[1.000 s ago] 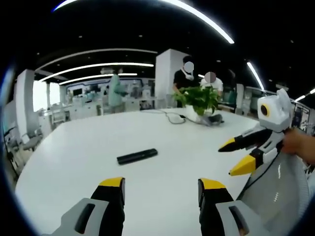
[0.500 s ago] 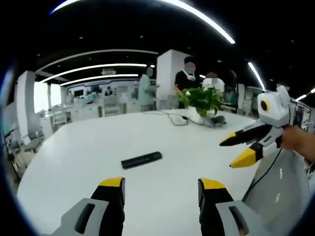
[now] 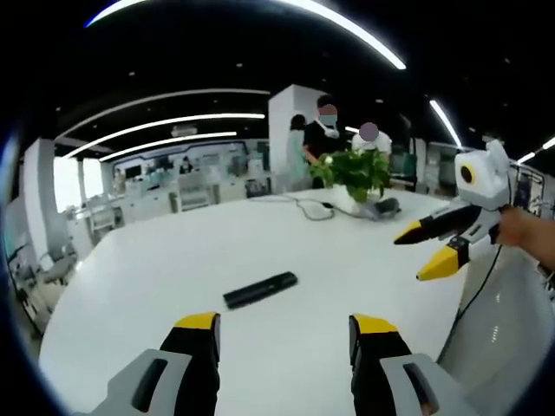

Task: Press the specified remote control buttons in sequence, fully releasing each button before pressing the next.

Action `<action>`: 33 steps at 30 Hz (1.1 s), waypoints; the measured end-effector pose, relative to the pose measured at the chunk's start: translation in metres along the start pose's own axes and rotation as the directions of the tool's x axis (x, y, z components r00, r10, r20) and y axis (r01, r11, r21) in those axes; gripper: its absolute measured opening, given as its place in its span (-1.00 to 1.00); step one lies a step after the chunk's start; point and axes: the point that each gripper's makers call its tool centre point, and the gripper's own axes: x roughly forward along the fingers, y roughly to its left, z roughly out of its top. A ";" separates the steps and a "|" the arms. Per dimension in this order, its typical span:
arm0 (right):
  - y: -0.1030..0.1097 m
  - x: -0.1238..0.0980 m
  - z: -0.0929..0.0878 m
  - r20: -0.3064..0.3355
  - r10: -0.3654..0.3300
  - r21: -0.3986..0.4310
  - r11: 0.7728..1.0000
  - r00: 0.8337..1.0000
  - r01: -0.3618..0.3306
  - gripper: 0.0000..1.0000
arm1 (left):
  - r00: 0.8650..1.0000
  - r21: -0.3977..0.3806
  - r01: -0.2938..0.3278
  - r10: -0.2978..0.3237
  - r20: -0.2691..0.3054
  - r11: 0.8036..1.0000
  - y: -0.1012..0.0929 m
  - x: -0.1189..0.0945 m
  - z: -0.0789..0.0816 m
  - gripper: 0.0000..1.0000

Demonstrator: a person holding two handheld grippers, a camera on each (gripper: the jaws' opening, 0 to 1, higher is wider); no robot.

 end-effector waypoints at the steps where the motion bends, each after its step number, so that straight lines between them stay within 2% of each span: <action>1: -0.002 0.001 0.001 -0.001 0.000 -0.005 1.000 1.000 0.000 0.03 | 1.000 0.002 0.000 0.000 -0.003 1.000 0.002 0.001 0.000 0.22; 15: -0.029 0.018 0.013 -0.028 -0.008 -0.064 0.998 1.000 0.006 0.03 | 1.000 0.058 0.006 -0.005 -0.029 0.998 0.033 0.027 0.005 0.22; 25: -0.044 0.033 0.013 -0.053 -0.010 -0.073 0.997 0.999 0.006 0.03 | 0.997 0.069 0.030 -0.025 -0.069 0.997 0.036 0.046 -0.005 0.22; 33: -0.054 0.044 0.008 -0.078 -0.003 -0.074 0.997 0.997 -0.003 0.03 | 0.995 0.062 0.034 -0.028 -0.092 0.997 0.048 0.059 -0.014 0.22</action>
